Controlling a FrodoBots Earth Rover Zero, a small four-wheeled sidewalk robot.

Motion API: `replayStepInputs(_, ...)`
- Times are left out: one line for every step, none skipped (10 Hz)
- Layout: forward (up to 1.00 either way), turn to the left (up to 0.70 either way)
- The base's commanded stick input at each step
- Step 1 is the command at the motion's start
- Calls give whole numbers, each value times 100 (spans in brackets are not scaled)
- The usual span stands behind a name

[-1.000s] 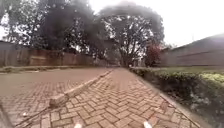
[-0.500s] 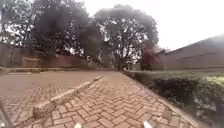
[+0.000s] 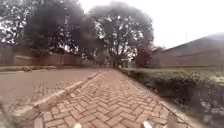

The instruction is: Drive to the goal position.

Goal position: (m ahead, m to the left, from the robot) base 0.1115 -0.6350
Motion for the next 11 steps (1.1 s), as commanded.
replayStepInputs(50, 0)
replayStepInputs(50, 0)
replayStepInputs(50, 0)
replayStepInputs(50, 0)
replayStepInputs(50, 0)
replayStepInputs(50, 0)
replayStepInputs(50, 0)
replayStepInputs(50, 0)
replayStepInputs(50, 0)
replayStepInputs(50, 0)
replayStepInputs(50, 0)
